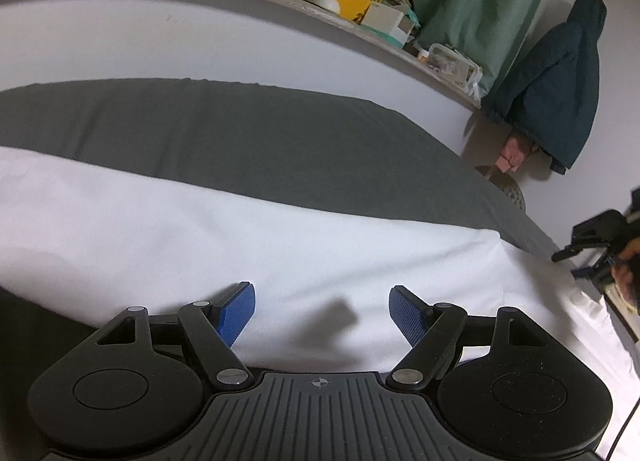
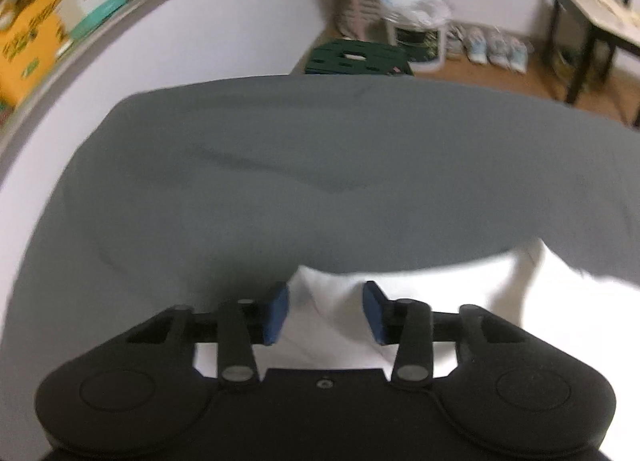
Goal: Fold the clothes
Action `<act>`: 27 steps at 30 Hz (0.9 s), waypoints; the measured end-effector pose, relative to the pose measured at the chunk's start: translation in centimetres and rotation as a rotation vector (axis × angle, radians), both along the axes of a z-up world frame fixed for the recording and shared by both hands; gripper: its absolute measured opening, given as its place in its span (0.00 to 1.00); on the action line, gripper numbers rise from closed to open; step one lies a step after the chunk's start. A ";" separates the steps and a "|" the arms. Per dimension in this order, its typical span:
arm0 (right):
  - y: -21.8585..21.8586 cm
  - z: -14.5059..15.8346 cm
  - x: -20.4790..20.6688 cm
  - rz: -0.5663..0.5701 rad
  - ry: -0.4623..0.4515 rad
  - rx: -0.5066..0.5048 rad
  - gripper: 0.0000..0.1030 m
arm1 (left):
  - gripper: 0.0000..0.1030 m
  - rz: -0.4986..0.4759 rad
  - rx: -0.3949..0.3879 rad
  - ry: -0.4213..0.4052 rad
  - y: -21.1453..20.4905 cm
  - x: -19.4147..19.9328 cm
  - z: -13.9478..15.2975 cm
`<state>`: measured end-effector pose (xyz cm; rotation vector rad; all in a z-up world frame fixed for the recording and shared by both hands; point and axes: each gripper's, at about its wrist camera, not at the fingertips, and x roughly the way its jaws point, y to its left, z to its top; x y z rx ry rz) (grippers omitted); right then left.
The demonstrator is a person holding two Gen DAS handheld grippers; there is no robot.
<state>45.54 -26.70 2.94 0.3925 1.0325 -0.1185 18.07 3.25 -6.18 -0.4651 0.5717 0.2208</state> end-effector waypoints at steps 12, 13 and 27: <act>-0.9 -0.3 2.7 0.105 -0.050 -0.102 0.02 | 0.75 -0.018 0.063 -0.004 -0.2 0.3 0.1; -1.7 -0.1 2.4 0.113 -0.047 -0.120 0.03 | 0.75 -0.019 0.064 -0.004 -0.2 0.3 0.1; -12.1 2.2 -2.8 0.234 0.009 -0.368 0.44 | 0.75 -0.006 0.061 0.010 -0.5 -0.3 0.3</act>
